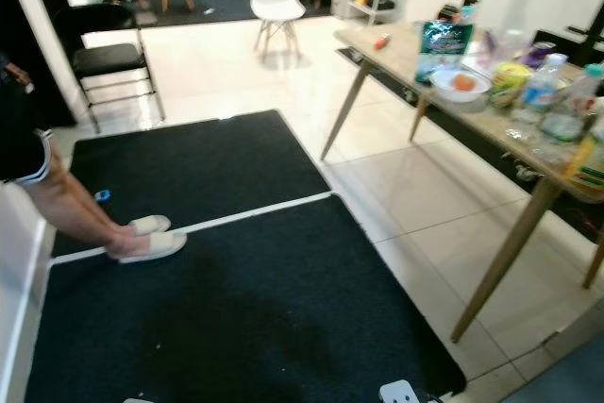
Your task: Restocking fridge
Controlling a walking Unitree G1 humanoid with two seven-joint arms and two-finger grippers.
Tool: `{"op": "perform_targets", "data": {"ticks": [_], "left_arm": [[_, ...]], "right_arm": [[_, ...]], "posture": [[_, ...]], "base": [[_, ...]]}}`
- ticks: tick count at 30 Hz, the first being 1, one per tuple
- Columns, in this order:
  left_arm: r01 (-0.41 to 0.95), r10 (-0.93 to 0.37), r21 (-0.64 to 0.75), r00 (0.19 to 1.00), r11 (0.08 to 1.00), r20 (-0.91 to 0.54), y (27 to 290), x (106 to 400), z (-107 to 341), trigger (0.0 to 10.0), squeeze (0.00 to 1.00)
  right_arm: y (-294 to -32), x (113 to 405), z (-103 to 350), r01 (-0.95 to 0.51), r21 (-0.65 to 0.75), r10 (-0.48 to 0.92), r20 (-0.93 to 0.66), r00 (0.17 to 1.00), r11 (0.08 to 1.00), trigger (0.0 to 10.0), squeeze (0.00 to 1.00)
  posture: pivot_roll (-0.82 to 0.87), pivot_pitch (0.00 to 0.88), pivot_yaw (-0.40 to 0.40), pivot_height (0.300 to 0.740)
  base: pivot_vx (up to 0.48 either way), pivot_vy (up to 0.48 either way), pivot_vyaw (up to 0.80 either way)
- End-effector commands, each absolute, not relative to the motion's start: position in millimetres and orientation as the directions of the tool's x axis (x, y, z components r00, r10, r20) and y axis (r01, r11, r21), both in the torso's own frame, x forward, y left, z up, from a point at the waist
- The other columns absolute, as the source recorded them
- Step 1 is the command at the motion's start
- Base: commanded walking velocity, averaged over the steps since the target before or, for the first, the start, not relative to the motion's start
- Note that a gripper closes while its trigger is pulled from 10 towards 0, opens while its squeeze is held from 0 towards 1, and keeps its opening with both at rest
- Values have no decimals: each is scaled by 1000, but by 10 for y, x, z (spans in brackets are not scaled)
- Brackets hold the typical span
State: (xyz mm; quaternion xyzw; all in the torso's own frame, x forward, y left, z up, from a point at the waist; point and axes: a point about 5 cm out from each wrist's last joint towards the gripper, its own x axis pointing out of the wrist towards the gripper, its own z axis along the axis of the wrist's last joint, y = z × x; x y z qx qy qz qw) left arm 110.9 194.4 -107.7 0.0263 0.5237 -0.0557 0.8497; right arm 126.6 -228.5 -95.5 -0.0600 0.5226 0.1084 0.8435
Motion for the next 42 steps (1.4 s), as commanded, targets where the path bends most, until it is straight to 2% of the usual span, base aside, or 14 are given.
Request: {"op": "perform_targets", "data": {"ticks": [1,26,42], "left_arm": [[140,-80,-26,395,990,-915,1908,980,-1120,10000,0],[116,-60,-13,413,993,-909,1921,1014,-1110,10000,0],[161,-65,1,405,987,-912,1930,1015,-1109,10000,0]], "right_arm": [[-2338,1221,-960,-237,-2,100,-904,416,972,10000,0],[-2312,1254,-954,-262,-14,103,-898,428,965,10000,0],[-2317,1273,-945,-268,-18,105,-894,436,963,10000,0]], "posture": [[-81,9,-22,740],[-78,10,-23,740],[-79,6,-23,740]], "base": [[0,0,0],[0,0,0],[15,0,0]]}}
